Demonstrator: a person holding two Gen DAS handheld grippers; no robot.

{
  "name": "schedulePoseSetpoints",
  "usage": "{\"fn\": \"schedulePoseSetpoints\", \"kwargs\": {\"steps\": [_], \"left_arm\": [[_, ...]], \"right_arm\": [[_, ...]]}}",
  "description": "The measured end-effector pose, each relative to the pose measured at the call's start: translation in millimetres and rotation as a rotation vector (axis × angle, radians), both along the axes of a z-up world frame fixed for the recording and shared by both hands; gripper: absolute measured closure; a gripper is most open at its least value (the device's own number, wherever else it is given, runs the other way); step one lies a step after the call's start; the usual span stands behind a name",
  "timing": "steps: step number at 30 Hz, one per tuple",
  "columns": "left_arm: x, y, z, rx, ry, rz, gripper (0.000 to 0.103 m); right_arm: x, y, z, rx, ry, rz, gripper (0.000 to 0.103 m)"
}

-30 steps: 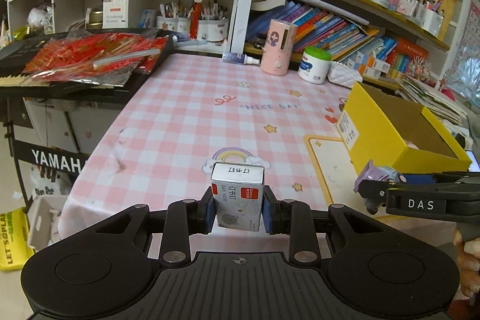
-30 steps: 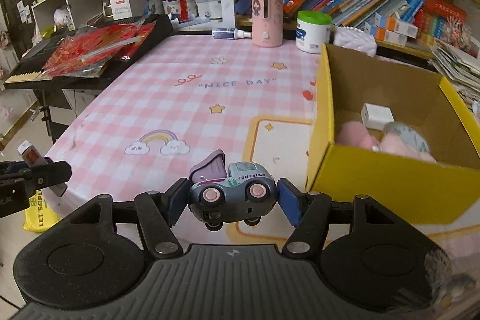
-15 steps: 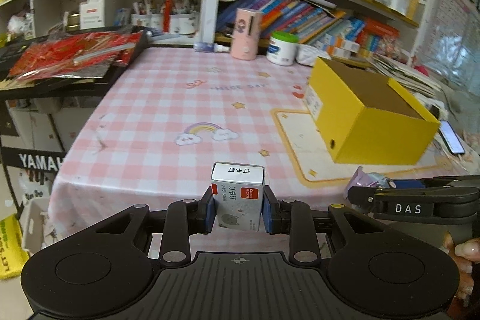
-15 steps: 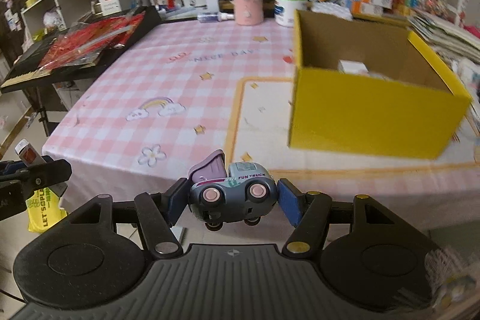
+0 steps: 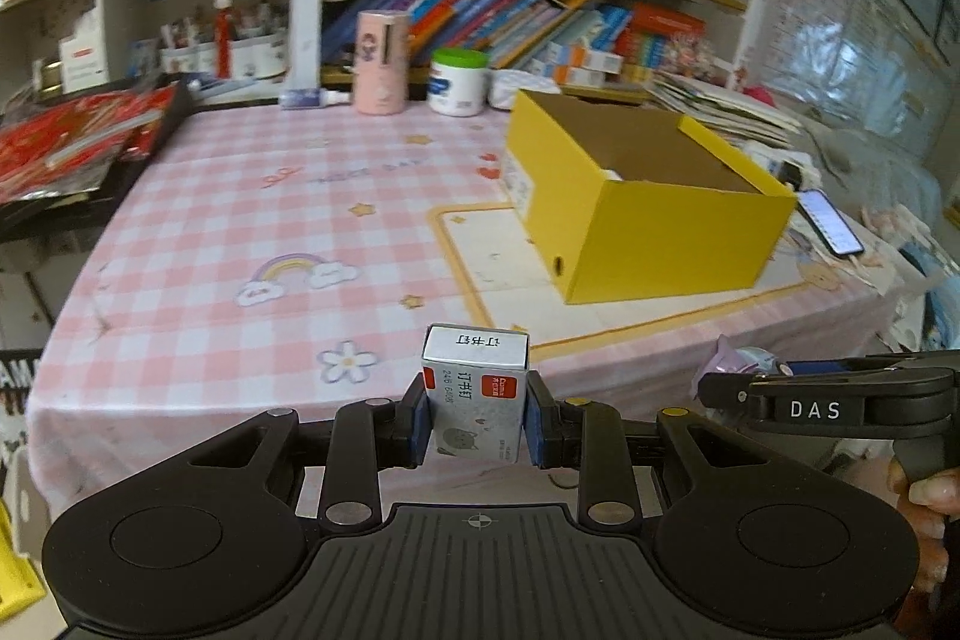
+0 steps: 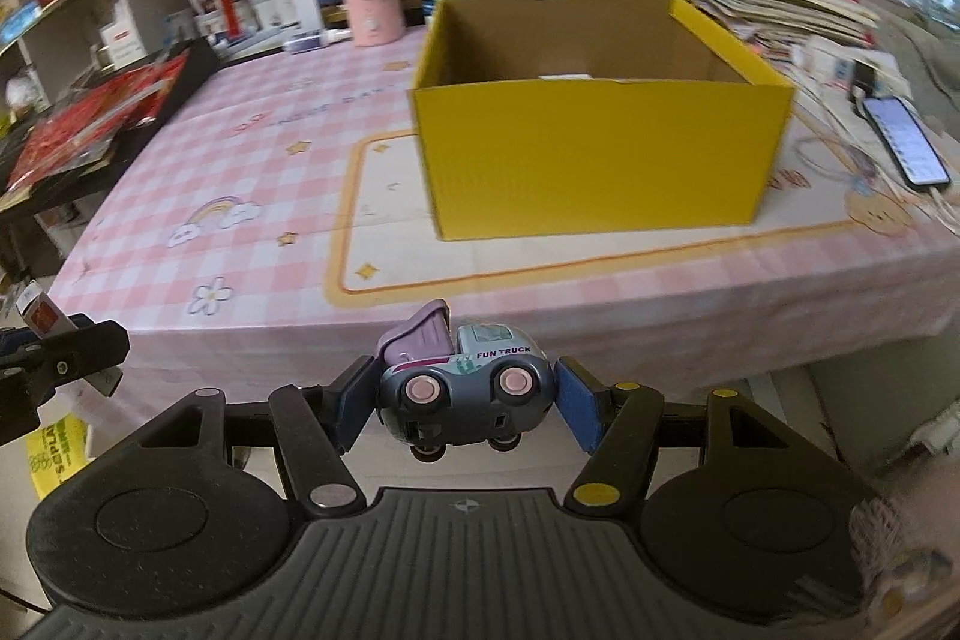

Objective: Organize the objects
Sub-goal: 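Carry the medicine box and toy truck with both tools to the yellow box, then lower both tools into the box and open them, releasing medicine box and truck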

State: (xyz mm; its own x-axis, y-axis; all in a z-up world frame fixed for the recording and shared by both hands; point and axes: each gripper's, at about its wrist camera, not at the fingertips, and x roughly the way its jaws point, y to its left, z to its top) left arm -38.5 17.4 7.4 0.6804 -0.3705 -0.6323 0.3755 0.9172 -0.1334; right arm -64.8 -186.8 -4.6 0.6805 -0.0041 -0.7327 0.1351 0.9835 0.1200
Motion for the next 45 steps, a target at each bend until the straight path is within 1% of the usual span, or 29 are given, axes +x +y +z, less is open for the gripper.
{"fn": "schedulePoseSetpoints", "kwargs": {"steps": [9,15,21,26,35,39,45], "left_arm": [[7.9,-38.4,3.3,0.001,-0.006,-0.090,0.075],[20.4,-60.1,10.3,-0.004,-0.022,-0.109,0.075],[41.3,-83.1,25.4,-0.021,-0.069,-0.119,0.075],[61.5,-105.9,37.3,-0.040,-0.105,-0.123,0.075],[100.1,-145.6,44.8,-0.042,-0.139,-0.114,0.075],[116.9,-161.4,43.1,-0.029,-0.145,-0.098,0.075],[142.4,-183.7,33.2,0.010,-0.127,-0.069,0.075]], "right_arm": [[-12.3,-39.3,-1.0,0.005,0.009,-0.099,0.042],[-9.3,-60.7,1.0,0.011,0.006,-0.133,0.042],[4.5,-86.4,11.9,0.012,-0.026,-0.164,0.042],[24.8,-111.3,27.0,0.011,-0.061,-0.172,0.042],[73.4,-148.7,50.9,-0.004,-0.138,-0.128,0.042],[99.3,-162.6,56.5,-0.006,-0.157,-0.094,0.042],[140.1,-176.1,59.1,-0.023,-0.169,-0.024,0.042]]}}
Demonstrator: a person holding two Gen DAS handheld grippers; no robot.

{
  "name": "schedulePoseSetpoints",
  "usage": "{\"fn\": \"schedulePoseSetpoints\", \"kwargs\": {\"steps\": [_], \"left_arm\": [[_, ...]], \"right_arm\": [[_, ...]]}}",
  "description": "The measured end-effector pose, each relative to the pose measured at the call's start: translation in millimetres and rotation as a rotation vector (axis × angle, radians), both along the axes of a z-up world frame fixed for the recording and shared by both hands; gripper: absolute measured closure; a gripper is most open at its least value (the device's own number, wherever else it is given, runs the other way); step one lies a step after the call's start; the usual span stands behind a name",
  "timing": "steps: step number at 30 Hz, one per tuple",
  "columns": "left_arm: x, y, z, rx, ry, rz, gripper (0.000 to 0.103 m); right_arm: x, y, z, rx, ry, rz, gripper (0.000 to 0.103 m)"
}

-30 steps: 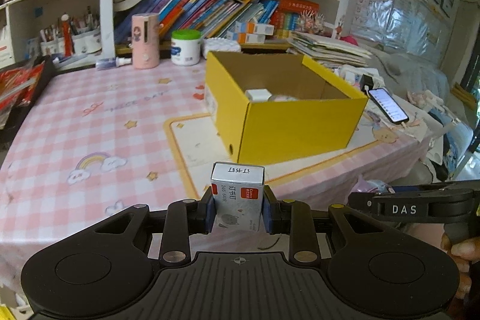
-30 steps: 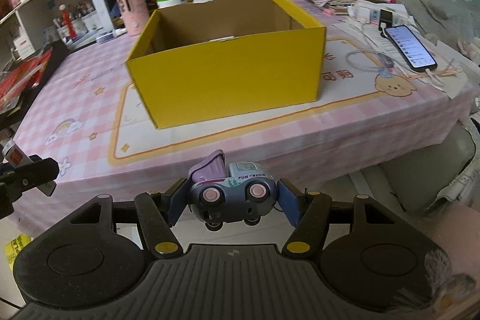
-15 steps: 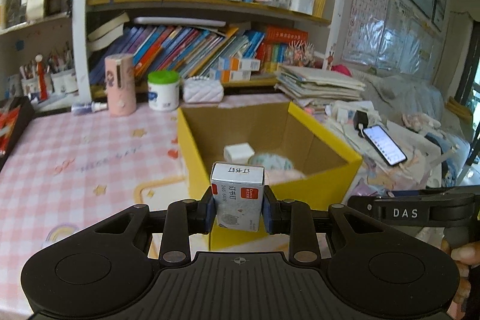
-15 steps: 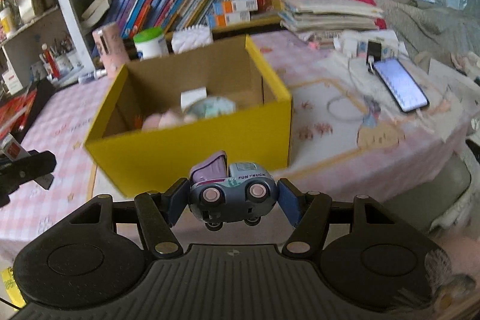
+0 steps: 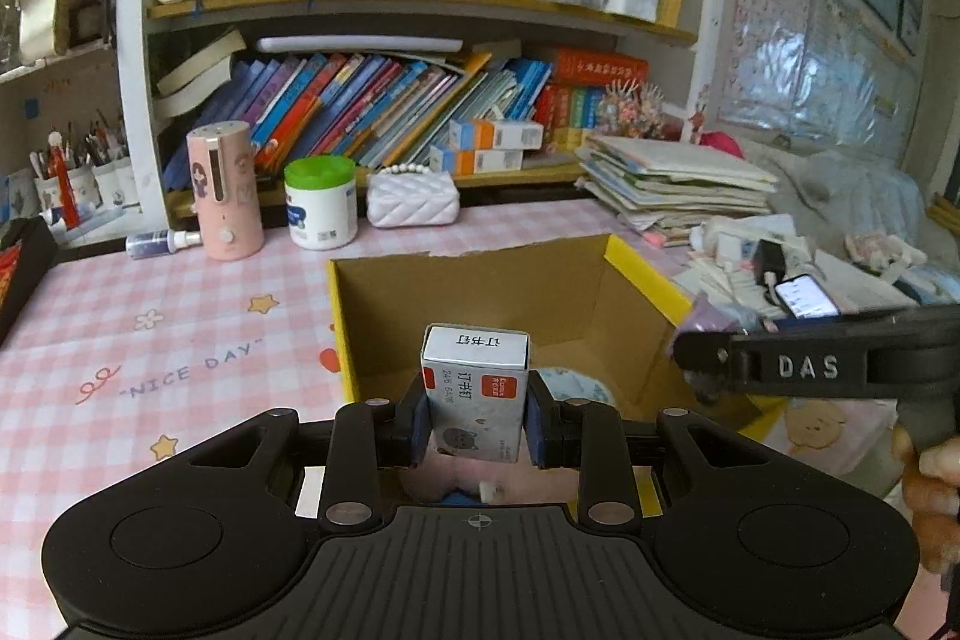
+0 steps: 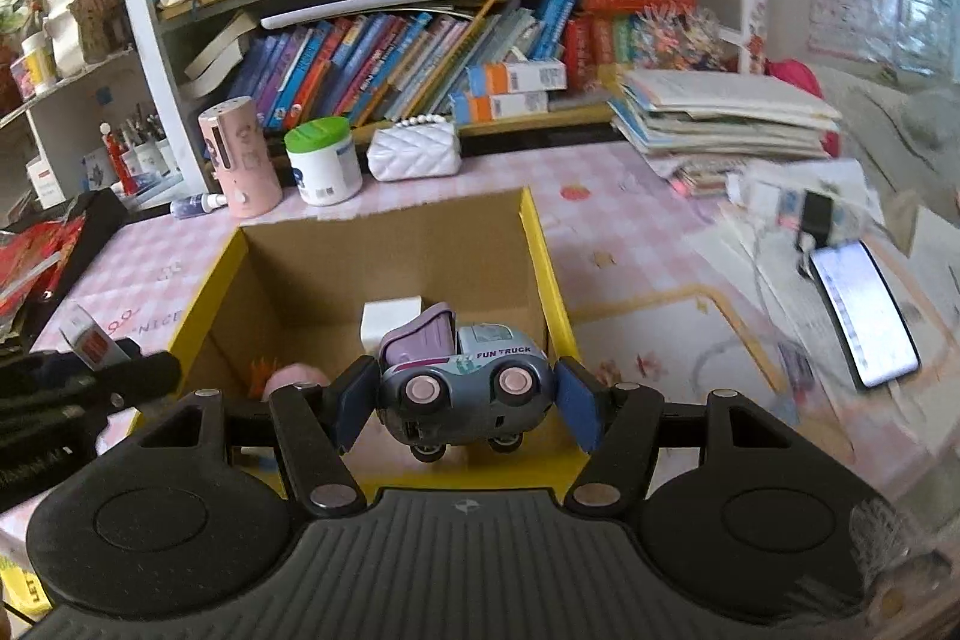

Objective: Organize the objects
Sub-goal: 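Lower both tools into the box and open them, releasing medicine box and truck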

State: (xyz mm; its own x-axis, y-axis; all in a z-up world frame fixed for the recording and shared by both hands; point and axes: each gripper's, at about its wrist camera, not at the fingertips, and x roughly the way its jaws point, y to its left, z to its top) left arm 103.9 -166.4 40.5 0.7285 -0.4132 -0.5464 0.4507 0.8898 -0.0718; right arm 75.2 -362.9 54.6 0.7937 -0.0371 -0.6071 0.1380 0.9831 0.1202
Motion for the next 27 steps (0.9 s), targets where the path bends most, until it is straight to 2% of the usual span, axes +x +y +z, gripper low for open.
{"fn": "schedulePoseSetpoints", "kwargs": {"steps": [9,17,21,27], "left_arm": [[28.9,-25.5,-20.8,0.070,0.035,0.035,0.075],[51.1,-35.8,-40.8,0.138,0.075,0.065,0.075],[58.6,-37.4,-47.5,0.164,0.095,0.077,0.075],[61.5,-45.0,-50.9,0.216,0.077,0.078,0.074]], "right_arm": [[59.6,0.1,-11.3,-0.059,0.034,0.144,0.042],[102.6,6.4,-34.6,-0.121,0.110,0.257,0.041],[120.3,8.3,-44.0,-0.134,0.156,0.300,0.041],[135.3,12.7,-53.6,-0.167,0.200,0.348,0.041]]}}
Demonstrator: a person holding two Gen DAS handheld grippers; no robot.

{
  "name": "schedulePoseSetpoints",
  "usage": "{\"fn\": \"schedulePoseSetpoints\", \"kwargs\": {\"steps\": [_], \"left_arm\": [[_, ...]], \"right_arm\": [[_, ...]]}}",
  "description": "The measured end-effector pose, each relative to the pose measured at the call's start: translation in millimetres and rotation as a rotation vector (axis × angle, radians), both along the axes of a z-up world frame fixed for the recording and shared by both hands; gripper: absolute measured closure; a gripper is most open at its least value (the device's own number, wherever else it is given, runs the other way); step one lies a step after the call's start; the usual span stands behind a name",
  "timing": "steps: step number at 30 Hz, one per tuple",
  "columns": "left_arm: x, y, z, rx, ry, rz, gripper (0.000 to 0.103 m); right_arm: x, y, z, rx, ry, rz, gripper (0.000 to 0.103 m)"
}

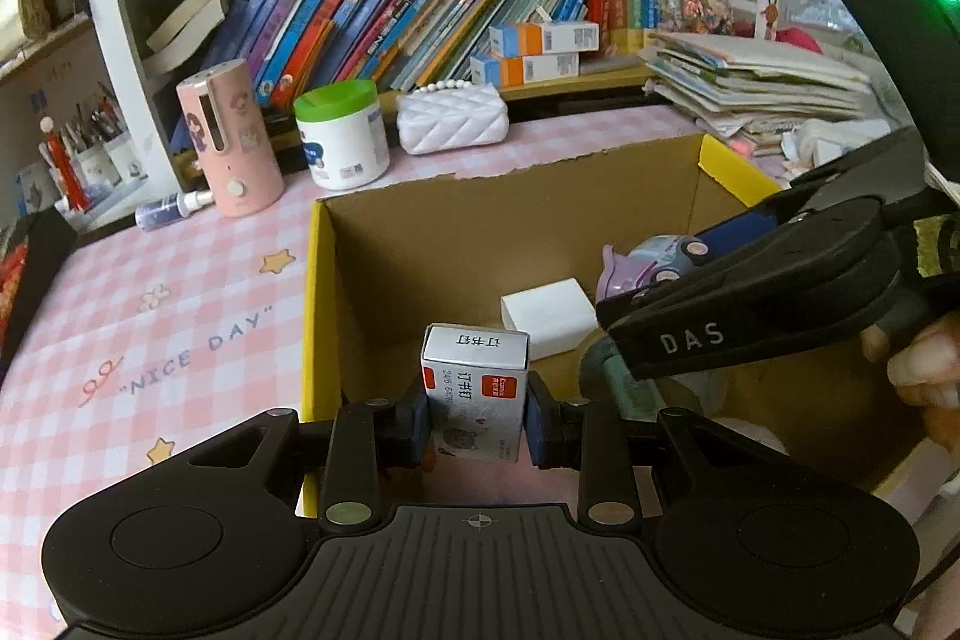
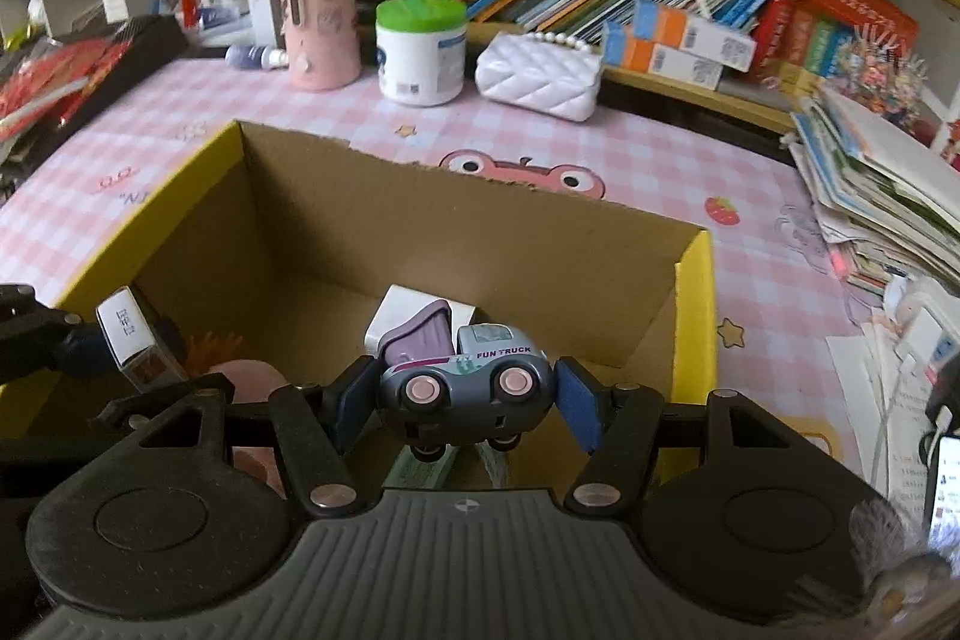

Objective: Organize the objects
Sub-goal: 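Lower both tools into the box and open them, releasing medicine box and truck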

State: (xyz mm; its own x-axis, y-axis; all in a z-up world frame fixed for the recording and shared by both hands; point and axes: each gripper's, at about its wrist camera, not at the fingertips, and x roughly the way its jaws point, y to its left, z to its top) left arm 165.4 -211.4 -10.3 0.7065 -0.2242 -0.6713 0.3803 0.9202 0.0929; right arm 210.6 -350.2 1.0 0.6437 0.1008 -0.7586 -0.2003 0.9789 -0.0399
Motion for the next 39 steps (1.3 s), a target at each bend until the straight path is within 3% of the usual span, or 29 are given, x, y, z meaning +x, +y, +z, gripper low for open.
{"fn": "schedulePoseSetpoints", "kwargs": {"steps": [8,15,17,23,34,39], "left_arm": [[0.2,-5.3,-2.8,0.043,-0.019,-0.005,0.074],[-7.4,-5.7,4.9,0.034,-0.065,-0.019,0.068],[-12.5,-4.8,11.0,0.025,-0.092,-0.021,0.055],[-31.3,5.6,27.6,0.002,-0.161,0.006,0.034],[-81.4,54.1,50.8,-0.033,-0.240,0.128,0.009],[-111.8,83.4,52.1,-0.042,-0.241,0.187,0.005]], "right_arm": [[9.3,3.4,-8.5,0.008,0.097,0.044,0.041],[8.1,1.8,-7.5,0.022,0.092,0.042,0.041],[6.0,1.5,-5.5,0.025,0.074,0.039,0.041],[-9.8,-1.8,7.8,0.055,0.005,-0.003,0.035],[-74.3,4.9,46.2,0.119,-0.181,-0.188,0.029],[-116.8,23.7,56.9,0.129,-0.263,-0.254,0.018]]}}
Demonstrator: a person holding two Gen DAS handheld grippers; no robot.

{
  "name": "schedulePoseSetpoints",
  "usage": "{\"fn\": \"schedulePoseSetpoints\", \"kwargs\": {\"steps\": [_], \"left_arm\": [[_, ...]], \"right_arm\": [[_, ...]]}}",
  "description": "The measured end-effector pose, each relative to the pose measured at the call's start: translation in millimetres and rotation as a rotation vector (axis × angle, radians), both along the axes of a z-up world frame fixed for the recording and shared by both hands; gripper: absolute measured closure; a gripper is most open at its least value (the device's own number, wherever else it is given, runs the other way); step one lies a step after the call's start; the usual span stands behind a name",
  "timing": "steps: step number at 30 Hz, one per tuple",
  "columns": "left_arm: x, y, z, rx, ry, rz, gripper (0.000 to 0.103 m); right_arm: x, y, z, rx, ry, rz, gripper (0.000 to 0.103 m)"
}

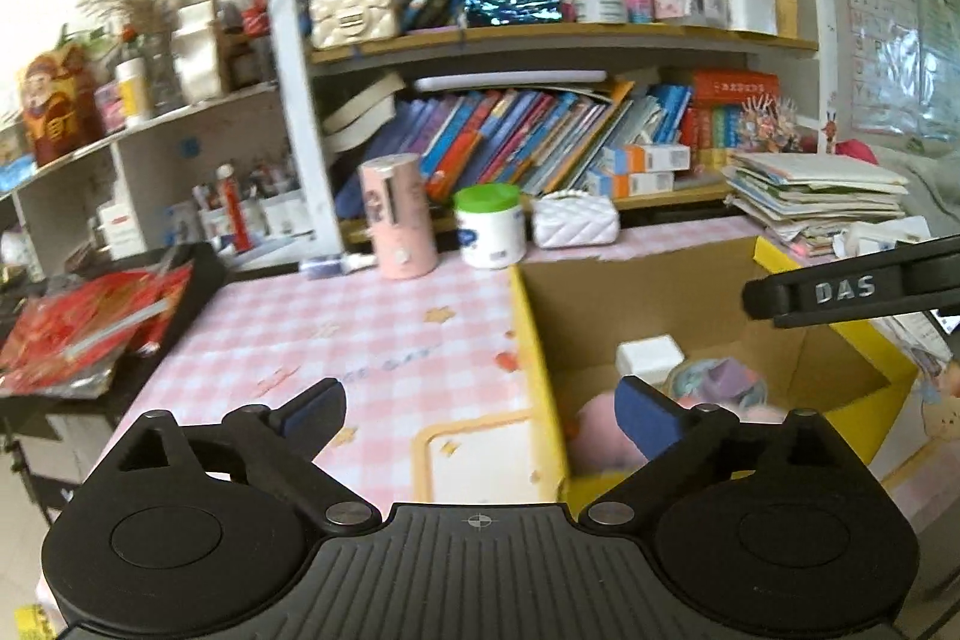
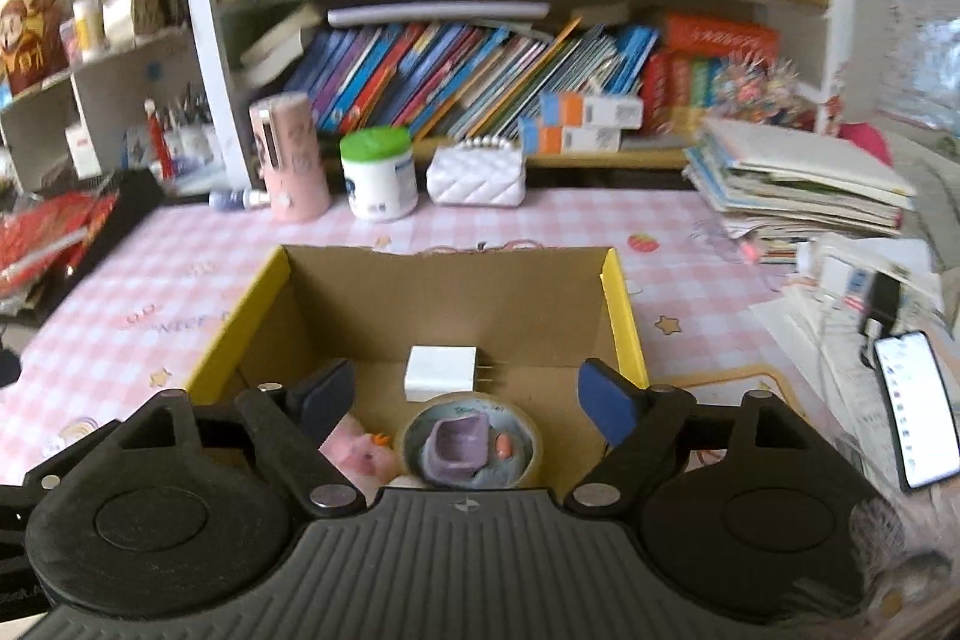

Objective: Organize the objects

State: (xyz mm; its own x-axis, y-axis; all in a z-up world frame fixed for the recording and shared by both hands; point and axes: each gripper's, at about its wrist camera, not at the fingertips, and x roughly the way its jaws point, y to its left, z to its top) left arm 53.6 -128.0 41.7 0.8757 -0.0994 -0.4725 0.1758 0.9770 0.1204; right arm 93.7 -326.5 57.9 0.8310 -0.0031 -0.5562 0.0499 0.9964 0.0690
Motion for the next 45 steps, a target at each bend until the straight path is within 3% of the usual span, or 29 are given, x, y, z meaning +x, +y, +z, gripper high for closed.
{"fn": "schedulePoseSetpoints", "kwargs": {"steps": [7,19,33,45], "left_arm": [[-42.4,31.5,-9.1,0.007,0.037,0.049,0.003],[-100.0,66.4,-25.9,-0.020,0.124,0.110,0.002],[-123.9,85.3,-28.3,-0.009,0.159,0.115,0.002],[-128.5,88.1,-30.3,0.006,0.182,0.111,0.002]], "right_arm": [[-59.8,42.9,-3.4,0.003,-0.042,-0.023,0.011],[-134.1,108.4,-21.3,-0.053,-0.006,0.042,0.002],[-167.3,139.3,-30.2,-0.054,0.005,0.041,0.000],[-173.1,141.1,-34.7,-0.031,0.043,0.025,0.000]]}}
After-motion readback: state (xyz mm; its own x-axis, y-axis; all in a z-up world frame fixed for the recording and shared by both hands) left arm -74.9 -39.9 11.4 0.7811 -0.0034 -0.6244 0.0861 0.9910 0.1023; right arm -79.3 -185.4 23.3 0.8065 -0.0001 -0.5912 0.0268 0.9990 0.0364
